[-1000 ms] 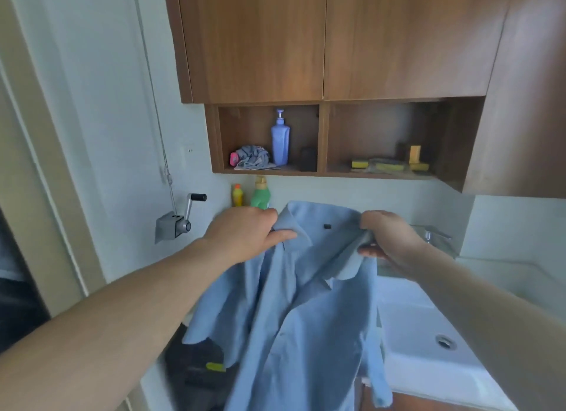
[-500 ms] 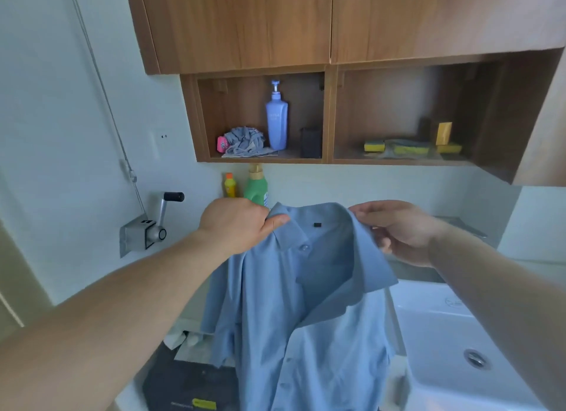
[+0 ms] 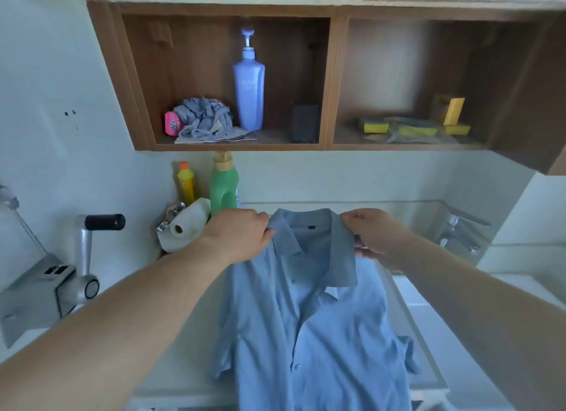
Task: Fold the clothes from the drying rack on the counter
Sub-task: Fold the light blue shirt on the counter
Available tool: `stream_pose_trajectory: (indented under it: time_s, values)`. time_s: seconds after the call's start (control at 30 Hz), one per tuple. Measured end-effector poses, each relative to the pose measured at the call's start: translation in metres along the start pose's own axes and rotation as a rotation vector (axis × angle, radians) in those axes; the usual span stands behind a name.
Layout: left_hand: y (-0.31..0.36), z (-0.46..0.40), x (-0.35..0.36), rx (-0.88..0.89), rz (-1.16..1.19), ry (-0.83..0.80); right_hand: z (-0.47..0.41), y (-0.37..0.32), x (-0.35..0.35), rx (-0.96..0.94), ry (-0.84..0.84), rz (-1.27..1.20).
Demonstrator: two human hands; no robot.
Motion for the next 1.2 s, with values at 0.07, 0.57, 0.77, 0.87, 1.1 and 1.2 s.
stream_pose_trajectory:
  time_s: [0.07, 0.57, 0.77, 0.87, 1.1, 1.2]
  values:
    - [-0.001, -0.009, 0.021, 0.022, -0.005, -0.015, -0.012, 0.009, 0.003, 0.049, 0.029, -0.055]
    - [-0.004, -0.05, 0.137, -0.295, 0.14, -0.158, -0.135, 0.071, 0.015, 0.107, 0.019, -0.252]
    - [0.075, -0.039, 0.19, -0.328, 0.454, -0.391, -0.171, 0.142, 0.027, 0.164, -0.16, -0.004]
    - [0.124, -0.025, 0.217, -0.367, 0.633, -0.679, -0.176, 0.172, 0.008, 0.205, -0.151, 0.176]
    - [0.167, -0.032, 0.246, -0.367, 0.461, -0.728, -0.138, 0.205, -0.054, 0.214, -0.098, 0.831]
    - [0.173, -0.03, 0.253, -0.396, 0.446, -0.7, -0.117, 0.214, -0.065, 0.242, -0.093, 0.947]
Point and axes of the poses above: each hand's wrist, its own z-axis away from the middle knuckle, its own x-axis out of the palm, y = z × x, the point moved 9 cm from there along -z, towards the middle knuckle, and after that the axes turned 3 degrees about -y, right-handed, at the moved point
